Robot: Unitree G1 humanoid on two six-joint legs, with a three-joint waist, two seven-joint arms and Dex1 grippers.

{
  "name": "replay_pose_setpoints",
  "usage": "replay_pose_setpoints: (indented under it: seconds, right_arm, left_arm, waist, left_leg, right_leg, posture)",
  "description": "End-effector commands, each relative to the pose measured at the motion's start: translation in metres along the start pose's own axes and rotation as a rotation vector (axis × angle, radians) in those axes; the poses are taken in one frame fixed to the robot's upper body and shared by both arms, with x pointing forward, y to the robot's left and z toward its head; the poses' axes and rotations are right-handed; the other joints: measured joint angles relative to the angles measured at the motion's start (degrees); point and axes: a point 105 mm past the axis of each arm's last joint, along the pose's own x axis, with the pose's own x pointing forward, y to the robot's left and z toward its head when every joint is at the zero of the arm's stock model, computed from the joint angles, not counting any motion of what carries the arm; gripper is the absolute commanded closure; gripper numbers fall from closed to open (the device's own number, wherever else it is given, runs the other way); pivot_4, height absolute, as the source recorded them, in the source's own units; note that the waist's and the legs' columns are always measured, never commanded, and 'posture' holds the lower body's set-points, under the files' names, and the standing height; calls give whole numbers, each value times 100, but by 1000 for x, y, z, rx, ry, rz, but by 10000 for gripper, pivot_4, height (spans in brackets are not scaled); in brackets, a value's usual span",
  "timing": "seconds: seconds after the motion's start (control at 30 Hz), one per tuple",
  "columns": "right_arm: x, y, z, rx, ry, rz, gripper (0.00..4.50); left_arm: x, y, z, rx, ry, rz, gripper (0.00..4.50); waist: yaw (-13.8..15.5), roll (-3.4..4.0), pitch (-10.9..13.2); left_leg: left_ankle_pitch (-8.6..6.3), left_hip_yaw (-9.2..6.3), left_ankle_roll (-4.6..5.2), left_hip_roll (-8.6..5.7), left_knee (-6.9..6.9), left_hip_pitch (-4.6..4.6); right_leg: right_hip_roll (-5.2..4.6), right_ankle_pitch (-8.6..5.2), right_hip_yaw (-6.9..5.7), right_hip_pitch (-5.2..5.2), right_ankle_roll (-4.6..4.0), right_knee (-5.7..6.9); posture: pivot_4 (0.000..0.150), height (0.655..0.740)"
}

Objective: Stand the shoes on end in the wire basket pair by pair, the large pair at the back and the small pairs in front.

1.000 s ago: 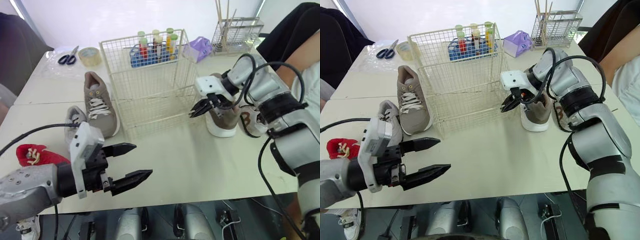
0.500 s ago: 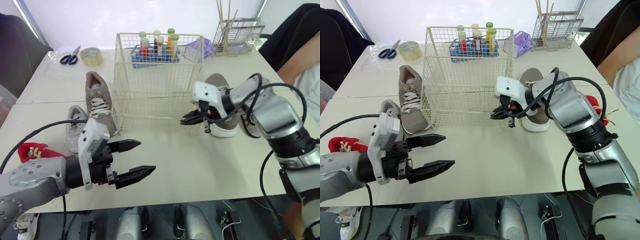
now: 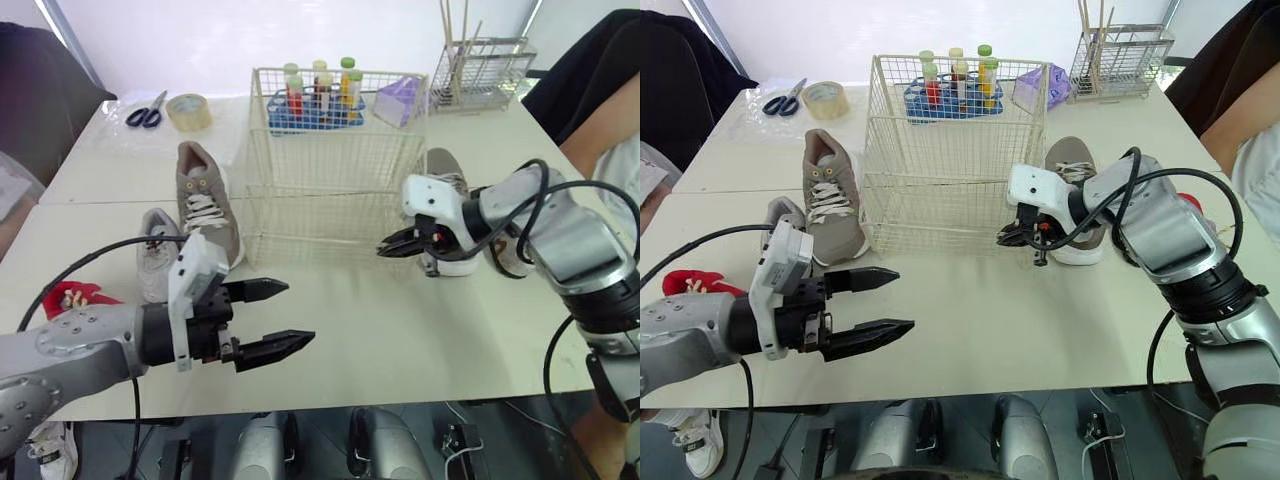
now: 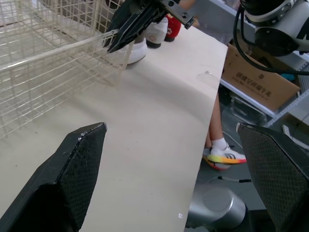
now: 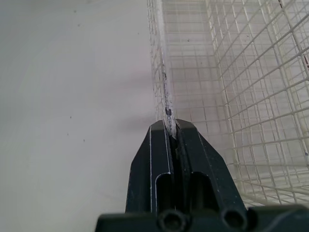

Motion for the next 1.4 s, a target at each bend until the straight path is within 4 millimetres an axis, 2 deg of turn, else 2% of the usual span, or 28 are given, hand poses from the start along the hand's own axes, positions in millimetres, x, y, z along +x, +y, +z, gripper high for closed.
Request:
replay_pose_setpoints:
  seconds: [0.03, 0.3, 0.43, 0.6, 0.8, 0.9, 1.0, 1.1, 1.17, 1.23, 1.33, 1.4]
  right_arm:
    - [-9, -1, -8, -85, 42, 8, 43612]
    - [-12, -6, -17, -225, 55, 53, 43612]
    - [-9, 1, -10, -203, 0, 86, 43612]
    - [-5, -3, -12, -170, 13, 53, 43612]
    - [-3, 1, -5, -167, -17, 57, 43612]
    - [-10, 1, 0, -141, -45, 64, 34485]
    - [-25, 0, 16, -72, -144, 68, 19481]
    - [-46, 1, 34, 1, -257, 76, 19481]
    - [-65, 5, 46, 50, -340, 102, 19481]
    - [-87, 1, 58, 137, -463, 83, 19481]
    - [-120, -37, 55, 307, -672, -173, 19481]
    - [-131, -53, 38, 386, -738, -324, 14055]
  left_arm:
    - [1, -4, 0, 13, -6, -10, 0]
    - [1, -6, -2, 5, -3, -13, 0]
    - [1, -7, -3, 1, -3, -13, 0]
    - [2, -7, -3, 0, 0, -9, 0]
    - [0, -7, -3, -10, -6, -4, 0]
    - [-1, -5, -3, -21, -9, 0, 0]
    - [-4, -2, -3, -41, -16, 7, 0]
    - [-6, -1, -4, -64, -24, 9, 0]
    - [-7, 0, -5, -75, -30, 5, 0]
    - [-8, 1, -2, -80, -49, 6, 0]
    - [-6, 10, 12, -78, -149, 36, 0]
    - [2, 10, 17, -89, -200, 19, 0]
  waist:
    - [6, -1, 0]
    - [-5, -4, -3]
    - [-3, -4, -3]
    - [-11, -4, -3]
    - [-27, -5, -3]
    - [-36, -4, -2]
    - [-34, -3, -1]
    - [-29, -3, -1]
    - [-19, -4, -1]
    - [-10, -4, -1]
    - [-4, -9, -4]
    - [16, -25, -13]
  left_leg:
    - [0, 0, 0, 0, 0, 0]
    - [0, 0, 0, 1, 3, 29]
    - [0, 0, 0, 1, 3, 38]
    - [0, -1, 0, 2, 2, 38]
    - [1, 0, -1, 4, 3, 44]
    - [1, 0, -3, 5, 2, 44]
    - [1, 1, -3, 5, 2, 44]
    - [1, 1, -3, 5, 2, 43]
    - [1, 1, -2, 5, 2, 44]
    - [1, 0, -2, 5, 2, 43]
    - [-1, 1, 1, 3, 2, 44]
    - [-1, 0, 1, 2, 3, 45]
  right_leg:
    - [0, 0, 0, 0, 0, 0]
    - [1, -1, 0, 26, 0, -1]
    - [0, -1, 1, 35, 0, 0]
    - [0, -1, 1, 35, -1, 0]
    - [0, -1, 2, 35, -2, 9]
    - [1, -2, 2, 34, -2, 13]
    - [1, -2, 4, 33, -2, 15]
    - [0, -2, 4, 32, -2, 15]
    - [-1, -2, 4, 32, -2, 15]
    - [-2, -2, 5, 32, -3, 15]
    - [-6, -1, 10, 32, -4, 15]
    - [-7, 0, 10, 34, -6, 16]
  posture:
    - [1500, 7400]
    - [1500, 7400]
    - [1500, 7400]
    - [1500, 7400]
    - [1500, 7400]
    - [1500, 7400]
    - [1500, 7400]
    - [1500, 7400]
    - [1500, 7400]
    - [1500, 7400]
    - [1500, 7400]
    - [1500, 7400]
